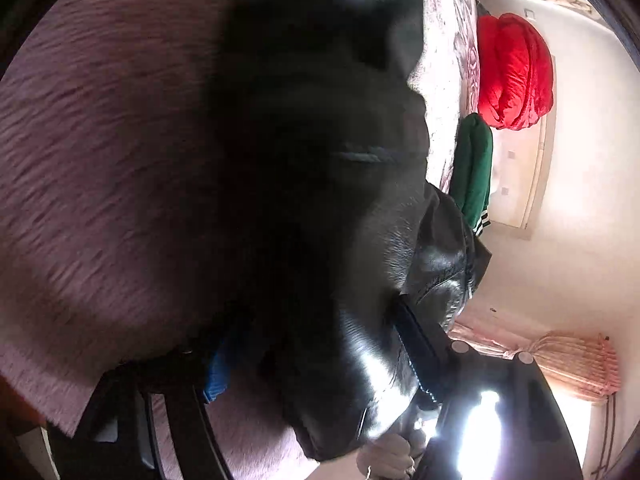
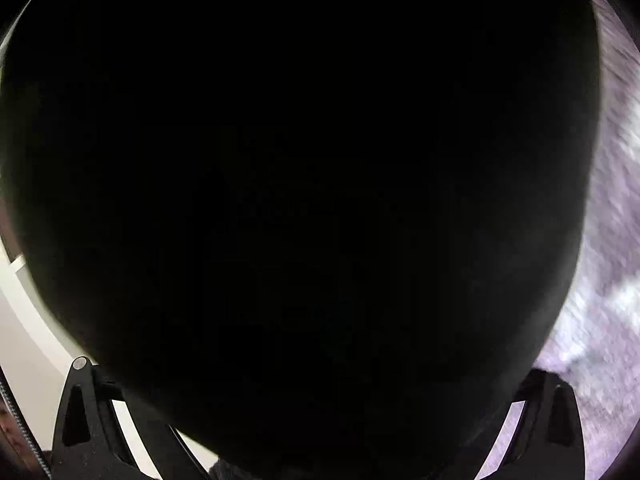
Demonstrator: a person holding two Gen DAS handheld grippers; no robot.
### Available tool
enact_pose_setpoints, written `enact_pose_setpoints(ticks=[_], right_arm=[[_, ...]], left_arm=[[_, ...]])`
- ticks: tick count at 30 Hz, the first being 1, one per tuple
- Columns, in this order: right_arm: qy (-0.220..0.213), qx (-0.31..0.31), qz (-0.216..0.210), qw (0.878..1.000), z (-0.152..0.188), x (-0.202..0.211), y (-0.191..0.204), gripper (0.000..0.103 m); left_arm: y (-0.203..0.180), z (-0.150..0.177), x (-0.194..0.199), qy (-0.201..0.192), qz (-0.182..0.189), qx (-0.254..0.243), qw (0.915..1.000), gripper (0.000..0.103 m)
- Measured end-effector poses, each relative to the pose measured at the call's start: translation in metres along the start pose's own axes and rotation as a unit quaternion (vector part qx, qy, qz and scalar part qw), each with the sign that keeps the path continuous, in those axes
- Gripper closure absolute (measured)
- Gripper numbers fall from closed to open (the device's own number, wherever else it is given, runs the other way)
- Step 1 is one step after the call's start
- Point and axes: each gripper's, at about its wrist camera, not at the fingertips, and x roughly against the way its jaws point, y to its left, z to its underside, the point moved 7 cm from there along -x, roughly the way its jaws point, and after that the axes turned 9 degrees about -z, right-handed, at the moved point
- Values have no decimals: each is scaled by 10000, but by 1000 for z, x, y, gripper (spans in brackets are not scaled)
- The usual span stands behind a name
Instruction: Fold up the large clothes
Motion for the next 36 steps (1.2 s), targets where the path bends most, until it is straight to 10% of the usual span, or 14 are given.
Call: enact_pose_setpoints(ticks=[8, 23, 36], right_arm=[[-434, 124, -274, 9986, 5, 2, 31, 29], [-825, 819, -457, 9922, -30, 25, 166, 34], [-1240, 1211, -606, 9830, -213, 139, 316, 35]], left_arm=[[-39, -8, 5, -402, -33, -341, 9986, 31], [-176, -32, 36, -392, 248, -1141, 9924, 31], [-405, -82, -61, -516, 851, -1860, 9775, 31]])
